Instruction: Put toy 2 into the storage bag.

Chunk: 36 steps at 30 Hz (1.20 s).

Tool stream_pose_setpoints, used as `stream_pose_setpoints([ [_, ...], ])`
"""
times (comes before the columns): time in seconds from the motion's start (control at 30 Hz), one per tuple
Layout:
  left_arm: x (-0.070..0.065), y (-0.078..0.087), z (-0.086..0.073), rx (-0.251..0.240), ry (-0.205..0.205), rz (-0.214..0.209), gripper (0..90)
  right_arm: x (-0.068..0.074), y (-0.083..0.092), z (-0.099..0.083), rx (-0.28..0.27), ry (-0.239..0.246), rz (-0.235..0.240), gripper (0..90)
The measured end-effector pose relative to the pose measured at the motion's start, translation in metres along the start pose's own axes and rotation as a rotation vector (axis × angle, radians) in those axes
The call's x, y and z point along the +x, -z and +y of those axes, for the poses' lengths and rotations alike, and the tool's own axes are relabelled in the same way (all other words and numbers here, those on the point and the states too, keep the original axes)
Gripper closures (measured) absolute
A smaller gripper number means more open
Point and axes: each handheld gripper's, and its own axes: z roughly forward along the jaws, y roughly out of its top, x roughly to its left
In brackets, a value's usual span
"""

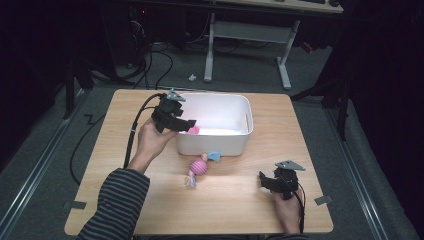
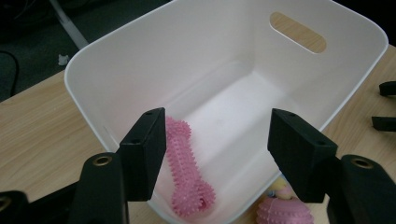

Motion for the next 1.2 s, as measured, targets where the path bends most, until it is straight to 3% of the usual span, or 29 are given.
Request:
stream_pose_setpoints([
  [0.43,0.013,0.033,-0.031,-0.055,0.047,0.029,37.0,0.0,0.0,0.0,0.0,-0.002,-0.002,22.5],
  [0.6,0.018,0.044,-0.05,-0.06,0.075,0.055,36.5,0.0,0.0,0.0,0.0,-0.001,-0.003,22.5],
  [1.2,0.02,0.059,-0.095,-0.09,0.11,0.076,36.4,0.0,0.0,0.0,0.002,-0.002,-0.004,22.5],
])
